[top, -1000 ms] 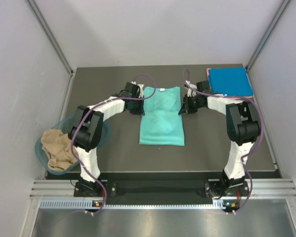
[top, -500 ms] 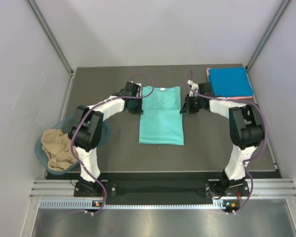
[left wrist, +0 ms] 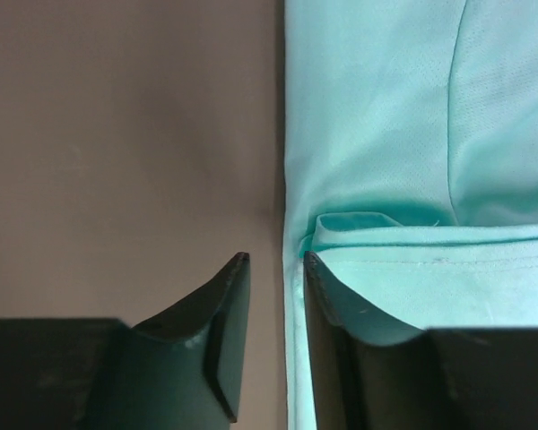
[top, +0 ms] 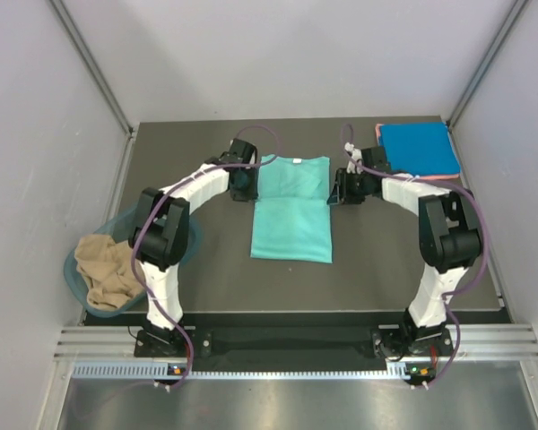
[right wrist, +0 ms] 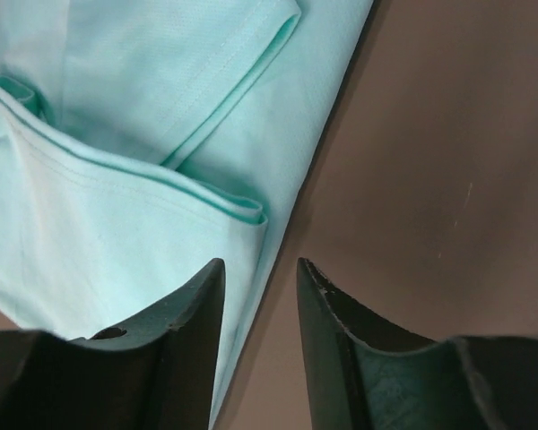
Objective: Fold and stack the t-shirts
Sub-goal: Fold the tshirt
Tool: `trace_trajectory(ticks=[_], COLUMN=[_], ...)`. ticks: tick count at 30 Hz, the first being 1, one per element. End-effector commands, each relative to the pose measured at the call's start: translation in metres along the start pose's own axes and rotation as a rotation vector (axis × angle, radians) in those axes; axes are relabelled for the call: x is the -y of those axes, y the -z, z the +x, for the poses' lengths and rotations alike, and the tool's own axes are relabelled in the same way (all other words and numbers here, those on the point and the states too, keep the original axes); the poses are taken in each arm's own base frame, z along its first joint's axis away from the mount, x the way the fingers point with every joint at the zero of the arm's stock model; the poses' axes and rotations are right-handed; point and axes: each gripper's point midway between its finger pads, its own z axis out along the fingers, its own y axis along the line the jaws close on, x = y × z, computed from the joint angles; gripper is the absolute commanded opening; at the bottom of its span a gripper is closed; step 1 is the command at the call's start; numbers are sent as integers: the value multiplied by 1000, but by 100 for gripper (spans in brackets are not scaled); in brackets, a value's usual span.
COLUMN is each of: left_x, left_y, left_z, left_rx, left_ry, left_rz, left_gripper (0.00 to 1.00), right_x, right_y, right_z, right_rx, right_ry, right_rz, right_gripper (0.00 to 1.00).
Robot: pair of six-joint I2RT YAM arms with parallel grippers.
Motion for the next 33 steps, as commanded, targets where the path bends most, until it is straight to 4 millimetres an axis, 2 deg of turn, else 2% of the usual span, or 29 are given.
trace_trajectory(ticks=[1,2,3,6,7,8,9,10,11,12,13,14,15,17,18,19,21,24,25,28,31,32,33], left_x=[-2,4,11,34,43,47,46,54,58,56,60,63,59,56,49,46,29,11,9,-4,2,5,12], left_y=[47,61,67,91,90,100,97,100,101,101,103,105,98,91,83,78,65,57,58,64,80,88,95], left_z=[-27,-31,-23,-8,11,15,34,44,48,64,71,71,89,102,116,125,145,161,163,168,161,156,144], left_rx=[79,101,79,70,34,45,12,-1,8,-11,-19,4,-29,-33,-52,-64,-95,-106,-105,-114,-105,-96,-75], left_ry=[0,-8,-20,-41,-49,-56,-55,-56,-53,-49,-39,-32,-28,-29,-29,-38,-35,-10,-7,17,25,26,32], left_rz=[-36,-9,34,151,190,215,219,250,269,277,296,313,307,283,257,233,158,84,75,9,25,34,52], left_gripper=[36,37,36,36,35,35,35,35,35,35,35,35,35,35,35,35,35,34,34,34,35,35,35], right_x=[-19,-27,-33,-54,-61,-67,-75,-84,-91,-101,-108,-119,-124,-126,-120,-117,-105,-75,-72,-70,-77,-82,-88], right_y=[37,49,50,60,57,57,59,57,57,60,57,61,60,54,48,43,31,18,17,23,37,43,48], right_z=[-30,-33,-22,-8,8,14,19,32,37,40,48,51,57,74,88,93,111,156,162,169,157,147,140], right_rx=[90,113,86,62,25,15,10,-15,-21,-18,-18,-15,-20,-23,-43,-45,-79,-184,-197,-196,-172,-144,-138], right_ry=[6,17,8,-15,-17,-22,-28,-18,-10,-14,-9,-31,-41,-67,-78,-78,-88,-126,-127,-121,-98,-84,-79], right_rz=[13,12,10,-34,-56,-72,-85,-107,-131,-155,-185,-234,-269,-323,-319,-317,-297,-201,-193,-186,-183,-188,-192], right_gripper=[39,37,34,24,22,21,20,20,20,20,21,23,24,25,25,25,24,22,22,21,21,21,21])
